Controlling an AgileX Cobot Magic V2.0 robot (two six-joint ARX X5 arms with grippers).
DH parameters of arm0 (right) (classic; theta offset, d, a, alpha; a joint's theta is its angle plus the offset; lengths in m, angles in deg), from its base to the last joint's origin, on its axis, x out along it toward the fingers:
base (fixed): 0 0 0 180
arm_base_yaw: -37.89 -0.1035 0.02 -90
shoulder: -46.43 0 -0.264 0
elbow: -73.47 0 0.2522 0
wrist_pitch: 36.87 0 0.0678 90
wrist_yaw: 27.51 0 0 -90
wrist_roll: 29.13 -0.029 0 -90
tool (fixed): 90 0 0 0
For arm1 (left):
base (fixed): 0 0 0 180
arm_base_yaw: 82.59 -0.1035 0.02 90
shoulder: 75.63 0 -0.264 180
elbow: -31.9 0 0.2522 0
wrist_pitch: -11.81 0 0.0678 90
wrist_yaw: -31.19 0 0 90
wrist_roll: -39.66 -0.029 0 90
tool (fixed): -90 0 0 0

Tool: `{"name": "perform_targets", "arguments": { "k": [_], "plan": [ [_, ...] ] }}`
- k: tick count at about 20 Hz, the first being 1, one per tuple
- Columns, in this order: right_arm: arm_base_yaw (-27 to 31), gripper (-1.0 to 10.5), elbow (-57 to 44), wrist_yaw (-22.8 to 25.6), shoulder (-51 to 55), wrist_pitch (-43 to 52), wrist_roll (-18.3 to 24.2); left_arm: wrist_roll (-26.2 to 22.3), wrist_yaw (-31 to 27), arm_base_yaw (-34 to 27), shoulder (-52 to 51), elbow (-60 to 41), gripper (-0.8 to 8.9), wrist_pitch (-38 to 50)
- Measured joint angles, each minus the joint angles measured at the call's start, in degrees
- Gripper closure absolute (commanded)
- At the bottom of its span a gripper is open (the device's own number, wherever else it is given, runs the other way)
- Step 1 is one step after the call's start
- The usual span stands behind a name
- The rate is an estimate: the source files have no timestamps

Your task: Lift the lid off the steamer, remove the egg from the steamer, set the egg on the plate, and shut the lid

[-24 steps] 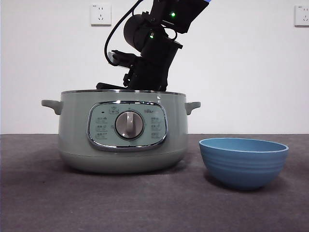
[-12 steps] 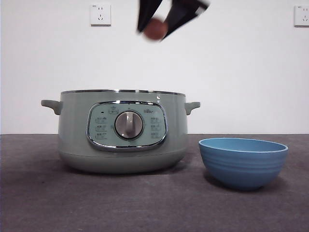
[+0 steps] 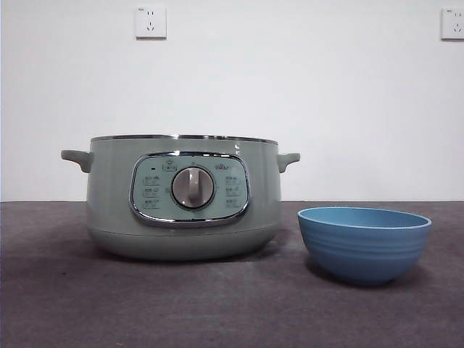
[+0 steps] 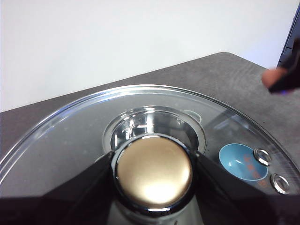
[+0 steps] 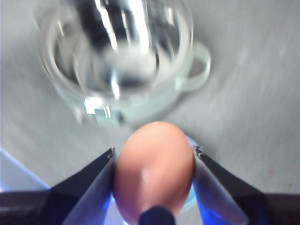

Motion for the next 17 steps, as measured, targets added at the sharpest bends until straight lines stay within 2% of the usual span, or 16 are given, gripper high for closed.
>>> {"name": "perform_targets", "arguments": {
  "k": [9, 13, 17],
  "plan": [
    [1.44, 9.6, -30.36, -1.57, 1.27, 23.98, 0.0, 0.0, 1.25, 0.0, 0.0, 0.0, 8.22, -0.11],
    [1.44, 9.6, -36.24, -1.81, -2.49, 31.43, -0.13, 0.0, 1.27, 0.0, 0.02, 0.0, 8.22, -0.46],
    [2.03, 9.6, -36.79, -1.77, -8.0, 36.48, -0.13, 0.0, 1.27, 0.0, 0.0, 0.0, 8.22, -0.61]
  ]
}}
